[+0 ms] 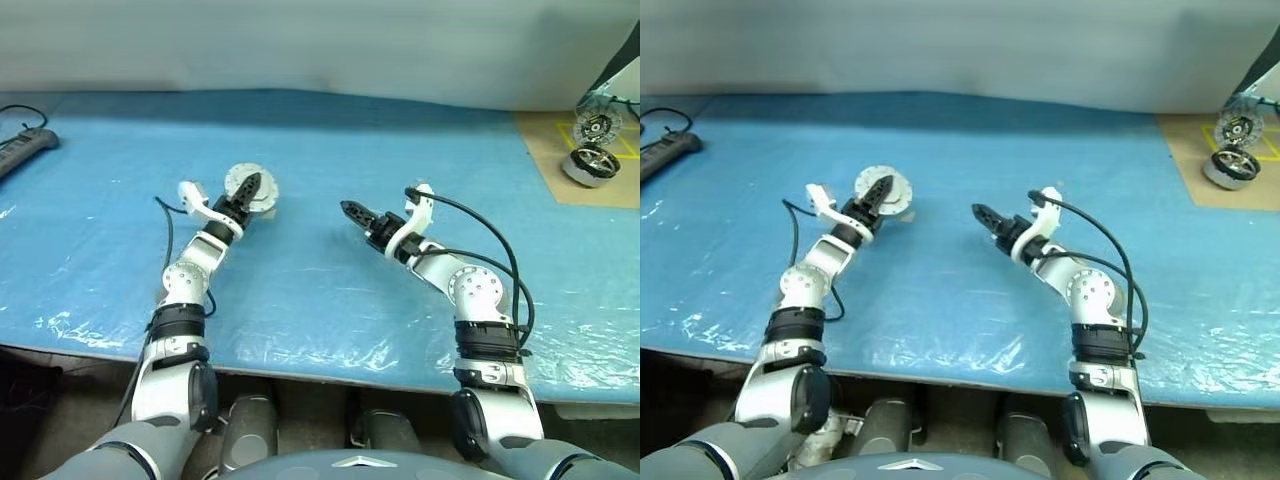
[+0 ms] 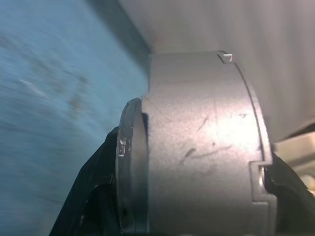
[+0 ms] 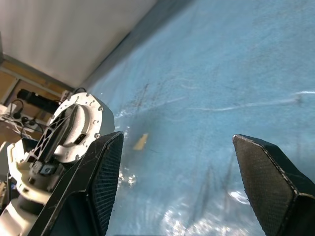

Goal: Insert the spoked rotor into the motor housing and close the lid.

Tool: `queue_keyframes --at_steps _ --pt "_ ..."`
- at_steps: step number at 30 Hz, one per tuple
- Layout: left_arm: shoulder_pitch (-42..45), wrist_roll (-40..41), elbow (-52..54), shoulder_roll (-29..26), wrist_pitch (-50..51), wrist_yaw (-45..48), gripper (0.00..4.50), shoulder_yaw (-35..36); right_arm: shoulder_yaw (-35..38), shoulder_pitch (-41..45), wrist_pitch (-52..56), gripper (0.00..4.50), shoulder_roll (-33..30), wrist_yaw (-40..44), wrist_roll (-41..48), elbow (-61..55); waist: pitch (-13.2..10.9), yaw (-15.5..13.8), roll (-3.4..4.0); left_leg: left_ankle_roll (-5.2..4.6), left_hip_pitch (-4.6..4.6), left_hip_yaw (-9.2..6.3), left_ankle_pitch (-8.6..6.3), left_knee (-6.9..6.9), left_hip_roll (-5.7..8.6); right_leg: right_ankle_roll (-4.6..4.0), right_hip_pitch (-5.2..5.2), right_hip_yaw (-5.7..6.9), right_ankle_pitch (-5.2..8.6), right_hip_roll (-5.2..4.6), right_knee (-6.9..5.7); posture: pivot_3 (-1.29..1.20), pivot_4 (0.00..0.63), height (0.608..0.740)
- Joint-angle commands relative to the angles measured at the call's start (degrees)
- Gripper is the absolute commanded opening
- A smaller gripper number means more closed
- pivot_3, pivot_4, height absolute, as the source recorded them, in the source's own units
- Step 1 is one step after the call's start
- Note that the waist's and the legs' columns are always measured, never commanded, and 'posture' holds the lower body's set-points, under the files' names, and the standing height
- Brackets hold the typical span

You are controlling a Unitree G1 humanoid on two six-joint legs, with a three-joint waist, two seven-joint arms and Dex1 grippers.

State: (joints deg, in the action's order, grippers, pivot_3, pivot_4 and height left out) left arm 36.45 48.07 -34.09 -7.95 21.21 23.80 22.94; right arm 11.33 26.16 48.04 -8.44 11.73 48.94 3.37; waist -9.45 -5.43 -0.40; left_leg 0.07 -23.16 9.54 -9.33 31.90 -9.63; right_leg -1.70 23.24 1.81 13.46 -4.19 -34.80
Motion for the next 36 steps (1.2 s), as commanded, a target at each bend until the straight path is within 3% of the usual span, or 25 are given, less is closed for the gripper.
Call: queue_keyframes --at_steps 1,14,20,22,30,32,36 --pt "4.5 -1.8 -4.7 -0.8 -4.0 5.9 2.47 0.8 -1.8 -0.7 -0.1 3.75 0.0 1.8 -0.5 -6.0 0.0 -0.1 -0.03 -0.01 -0.02 -0.03 -0.01 0.0 0.01 0.03 0.0 0.01 -0.02 0.0 0.0 0.0 0.15 0.74" --pt "13.0 -12.2 -24.7 -2.9 -12.4 5.5 2.47 1.2 -2.5 -1.9 0.2 3.75 3.0 1.1 -3.6 -5.7 -0.1 0.0 -0.11 -0.05 -0.03 -0.14 -0.01 0.26 -0.11 -0.2 -0.07 0.2 -0.16 -0.03 -0.07 0.0 0.15 0.74" --pt "13.8 -16.8 -28.6 -5.8 -16.1 3.5 4.46 0.6 -2.9 -2.0 0.6 3.77 3.8 1.5 -4.2 -5.1 -0.1 0.1 -0.11 -0.05 0.08 -0.12 -0.01 0.26 -0.15 -0.25 -0.12 0.22 -0.18 -0.03 -0.11 0.0 0.15 0.74" --pt "14.0 -18.1 -28.5 -7.2 -17.1 2.7 4.46 0.5 -3.0 -2.1 0.7 3.77 4.0 1.7 -4.3 -5.2 -0.1 0.1 -0.11 -0.06 0.09 -0.12 -0.01 0.26 -0.16 -0.25 -0.13 0.22 -0.18 -0.03 -0.11 0.0 0.15 0.74" --pt "10.1 -18.3 -16.5 -11.5 -15.0 4.5 4.46 1.2 -3.7 -2.1 0.0 3.77 3.7 3.5 -5.9 -5.4 -0.1 -0.1 -0.11 -0.06 0.04 -0.13 -0.01 0.27 -0.16 -0.28 -0.13 0.25 -0.18 -0.04 -0.1 0.0 0.15 0.74" --pt "6.8 -18.6 -9.4 -11.8 -13.7 6.0 4.46 -0.3 -4.0 -2.1 -1.6 3.77 3.1 3.9 -7.3 -6.3 -0.1 -0.1 -0.11 -0.06 0.04 -0.13 -0.01 0.26 -0.16 -0.46 -0.13 0.25 -0.07 -0.05 -0.1 0.0 0.15 0.74" --pt "-2.3 -20.3 9.1 -10.8 -12.9 7.7 4.46 -5.8 -8.0 -2.9 -12.3 3.77 -0.8 -1.1 -21.3 -8.7 -0.1 -0.1 -0.1 -0.05 -0.02 -0.09 -0.01 0.26 -0.16 -0.51 -0.1 0.26 -0.04 -0.08 -0.08 0.0 0.15 0.74"
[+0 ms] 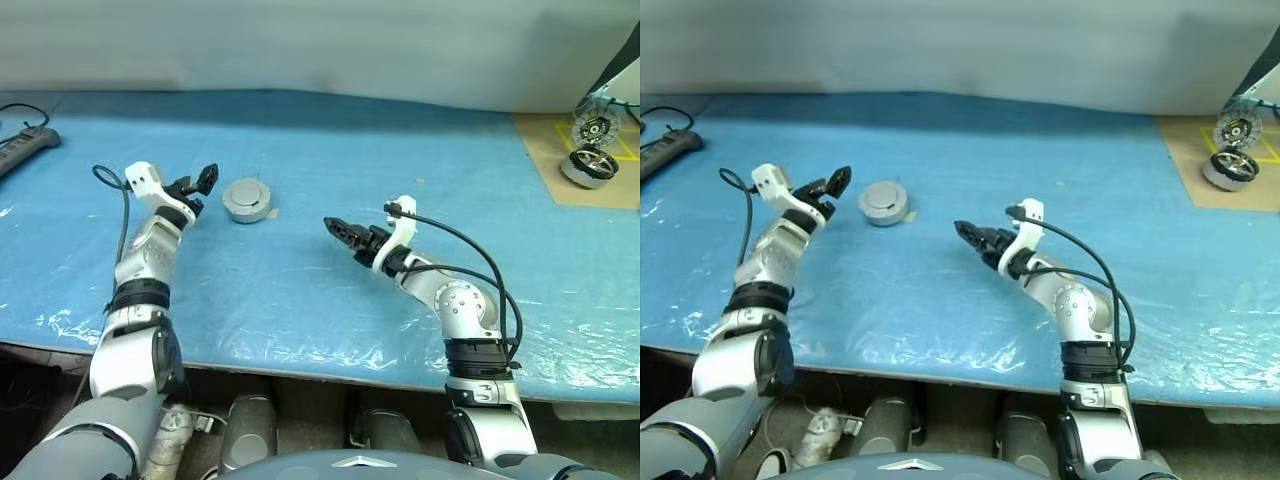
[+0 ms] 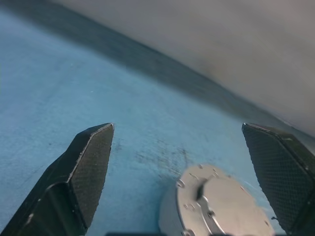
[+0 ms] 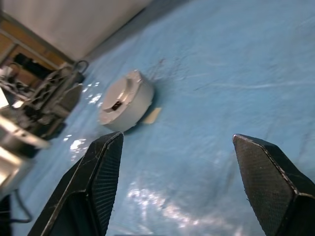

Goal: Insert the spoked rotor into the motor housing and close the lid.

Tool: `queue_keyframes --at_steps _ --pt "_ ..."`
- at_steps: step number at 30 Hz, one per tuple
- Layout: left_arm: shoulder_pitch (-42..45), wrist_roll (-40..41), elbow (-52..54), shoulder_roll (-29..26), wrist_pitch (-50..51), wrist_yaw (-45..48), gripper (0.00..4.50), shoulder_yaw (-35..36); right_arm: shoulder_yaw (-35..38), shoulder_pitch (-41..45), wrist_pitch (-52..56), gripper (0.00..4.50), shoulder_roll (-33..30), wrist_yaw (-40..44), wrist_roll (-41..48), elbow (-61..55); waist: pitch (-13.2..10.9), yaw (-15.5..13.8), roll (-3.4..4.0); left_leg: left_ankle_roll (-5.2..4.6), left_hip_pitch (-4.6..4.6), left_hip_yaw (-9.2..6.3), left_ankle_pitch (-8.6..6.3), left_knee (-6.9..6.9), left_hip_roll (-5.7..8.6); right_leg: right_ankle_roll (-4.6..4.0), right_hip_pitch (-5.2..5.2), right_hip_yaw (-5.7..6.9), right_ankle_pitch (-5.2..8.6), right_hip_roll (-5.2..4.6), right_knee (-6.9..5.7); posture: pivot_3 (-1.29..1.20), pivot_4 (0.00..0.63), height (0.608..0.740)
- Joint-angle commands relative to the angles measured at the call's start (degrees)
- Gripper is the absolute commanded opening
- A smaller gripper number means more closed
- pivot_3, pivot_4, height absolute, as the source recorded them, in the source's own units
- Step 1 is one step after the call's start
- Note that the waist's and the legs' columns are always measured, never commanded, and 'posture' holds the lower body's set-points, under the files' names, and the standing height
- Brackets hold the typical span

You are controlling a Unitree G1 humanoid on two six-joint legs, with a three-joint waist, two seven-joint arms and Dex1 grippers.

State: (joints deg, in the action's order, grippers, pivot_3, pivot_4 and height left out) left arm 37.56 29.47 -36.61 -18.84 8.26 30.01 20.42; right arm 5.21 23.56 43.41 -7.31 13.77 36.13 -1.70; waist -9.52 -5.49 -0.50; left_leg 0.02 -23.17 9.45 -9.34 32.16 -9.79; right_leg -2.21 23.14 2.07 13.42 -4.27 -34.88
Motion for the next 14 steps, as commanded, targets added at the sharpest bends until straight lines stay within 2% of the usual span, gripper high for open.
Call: queue_keyframes --at_steps 1,3,5,8,14 --pt "-5.5 -2.5 15.3 0.2 -0.2 2.0 4.46 -4.8 -3.0 -0.5 -10.0 3.77 -3.1 -4.2 -12.0 -4.0 0.0 -0.1 0.0 0.0 -0.02 0.01 0.0 0.0 -0.02 0.0 0.0 0.04 0.0 0.0 0.0 0.0 0.15 0.74" --pt "-11.5 -3.6 24.4 2.0 0.8 -0.2 4.46 -7.5 -7.2 -3.2 -15.4 3.77 -8.3 -5.6 -21.8 -7.6 0.0 -0.2 0.01 0.0 -0.02 0.02 0.0 0.0 -0.03 0.0 0.0 0.04 0.0 0.0 0.0 0.0 0.15 0.74" --pt "-16.1 -6.8 30.0 3.3 -0.5 -3.2 4.46 -9.6 -8.2 -5.9 -18.2 3.77 -10.1 -7.8 -26.7 -10.4 0.0 -0.1 0.01 0.01 0.02 0.03 -0.01 -0.02 0.02 0.03 -0.12 0.01 0.01 -0.04 0.11 0.0 0.15 0.74" --pt "-22.7 -13.4 36.7 5.6 -3.3 -8.0 4.46 -13.6 -6.5 -11.3 -20.4 3.77 -9.8 -12.7 -31.5 -15.1 0.0 0.2 0.02 -0.01 0.1 0.05 -0.02 -0.08 -0.04 0.06 -0.07 -0.04 0.02 0.04 0.11 0.0 0.15 0.74" --pt "-30.3 -17.0 43.2 7.6 -4.5 -11.0 4.46 -16.2 -5.1 -19.9 -22.0 3.77 -8.0 -17.0 -37.2 -20.5 0.0 0.9 0.01 -0.08 0.18 0.12 -0.06 -0.08 -0.06 0.14 -0.02 -0.17 0.08 0.07 0.11 0.0 0.15 0.74"
